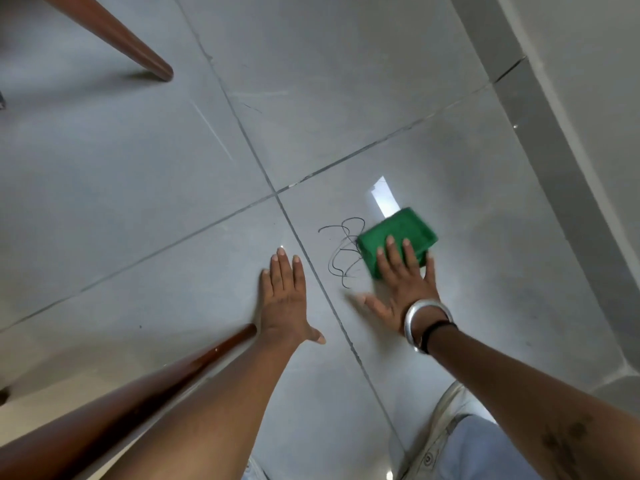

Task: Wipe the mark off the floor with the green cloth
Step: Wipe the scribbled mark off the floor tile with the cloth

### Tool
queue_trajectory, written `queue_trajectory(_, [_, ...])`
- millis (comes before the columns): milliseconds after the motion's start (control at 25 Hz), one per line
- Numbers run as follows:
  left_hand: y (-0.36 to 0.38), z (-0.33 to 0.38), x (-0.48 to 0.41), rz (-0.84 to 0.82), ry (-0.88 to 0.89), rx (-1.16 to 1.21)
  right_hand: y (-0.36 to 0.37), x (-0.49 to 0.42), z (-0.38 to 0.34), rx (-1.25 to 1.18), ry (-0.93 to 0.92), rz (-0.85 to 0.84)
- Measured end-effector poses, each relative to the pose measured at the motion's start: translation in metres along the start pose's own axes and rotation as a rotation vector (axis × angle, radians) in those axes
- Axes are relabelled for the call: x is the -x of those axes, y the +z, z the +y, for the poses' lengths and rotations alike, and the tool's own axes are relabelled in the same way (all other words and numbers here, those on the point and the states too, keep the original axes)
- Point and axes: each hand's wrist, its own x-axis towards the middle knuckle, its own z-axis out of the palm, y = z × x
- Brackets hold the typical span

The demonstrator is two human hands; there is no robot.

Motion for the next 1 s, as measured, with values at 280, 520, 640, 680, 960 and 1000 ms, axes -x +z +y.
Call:
queue_trajectory(280, [-0.004, 0.004, 0.001, -0.023, -0.004, -0.002, -0.009, 0.009, 0.007, 0.017, 0.001, 0.084])
queue_trajectory(520, [-0.012, 0.004, 0.005, -0.047, -0.003, -0.014, -0.024, -0.020, 0.015, 0.269, -0.537, -0.053])
queue_trajectory(640, [-0.013, 0.003, 0.004, -0.036, -0.003, -0.032, -0.037, -0.042, 0.008, -0.001, 0.044, 0.123])
queue_trajectory(680, [-0.013, 0.003, 0.004, -0.043, 0.003, -0.030, -0.039, -0.040, -0.005, -0.028, 0.042, 0.066])
queue_trajectory(960, [-0.008, 0.001, 0.003, -0.005, 0.029, -0.057, -0.024, -0.029, 0.016, 0.048, -0.110, 0.138])
queue_trajectory(1000, [-0.007, 0.000, 0.003, -0.009, 0.032, -0.052, -0.032, -0.038, 0.006, -0.032, 0.075, 0.142])
